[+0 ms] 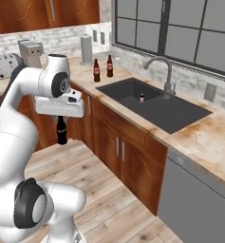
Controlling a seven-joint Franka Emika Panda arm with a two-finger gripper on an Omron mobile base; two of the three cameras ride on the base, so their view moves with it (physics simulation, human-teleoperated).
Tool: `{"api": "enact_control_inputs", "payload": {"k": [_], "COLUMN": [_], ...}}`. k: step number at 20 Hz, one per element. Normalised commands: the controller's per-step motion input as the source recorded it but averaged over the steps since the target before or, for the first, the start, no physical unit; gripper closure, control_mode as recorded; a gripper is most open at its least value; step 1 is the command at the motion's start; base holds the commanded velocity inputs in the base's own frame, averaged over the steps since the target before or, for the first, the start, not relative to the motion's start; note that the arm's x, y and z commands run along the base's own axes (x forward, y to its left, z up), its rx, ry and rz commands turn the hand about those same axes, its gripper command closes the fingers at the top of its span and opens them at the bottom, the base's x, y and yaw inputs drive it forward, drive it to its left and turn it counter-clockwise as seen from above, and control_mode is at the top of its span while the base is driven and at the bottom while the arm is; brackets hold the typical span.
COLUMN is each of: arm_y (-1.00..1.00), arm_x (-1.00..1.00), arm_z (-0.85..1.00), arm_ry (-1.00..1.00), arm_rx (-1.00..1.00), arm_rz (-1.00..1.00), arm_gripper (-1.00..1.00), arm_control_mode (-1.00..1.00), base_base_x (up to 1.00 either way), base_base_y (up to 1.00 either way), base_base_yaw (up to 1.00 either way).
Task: Place the large bottle from the dining counter next to the other large bottle outside the sink, and place the small bottle from the dining counter next to the other small bottle inside the sink.
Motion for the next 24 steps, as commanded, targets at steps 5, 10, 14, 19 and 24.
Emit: {"api": "enact_control_inputs", "payload": {"k": [5,10,14,19,24], "arm_y": [0.00,0.00,0.00,0.00,0.00], "arm_x": [0.00,0.00,0.00,0.00,0.00], "arm_z": [0.00,0.00,0.00,0.00,0.00], "arm_ry": [0.00,0.00,0.00,0.00,0.00], "arm_rx": [0.00,0.00,0.00,0.00,0.00], "arm_rz": [0.00,0.00,0.00,0.00,0.00], "arm_gripper": [1.00,1.00,1.00,1.00,1.00], "arm_control_mode": [1.00,1.00,1.00,1.00,1.00], "base_base_x": [0.55,1.00,1.00,0.77,0.44], "base_base_y": [0.04,0.17,0.00,0.06,0.06], "base_base_yaw": [-0.15,-0.09,-0.02,-0.07,-0.27]}}
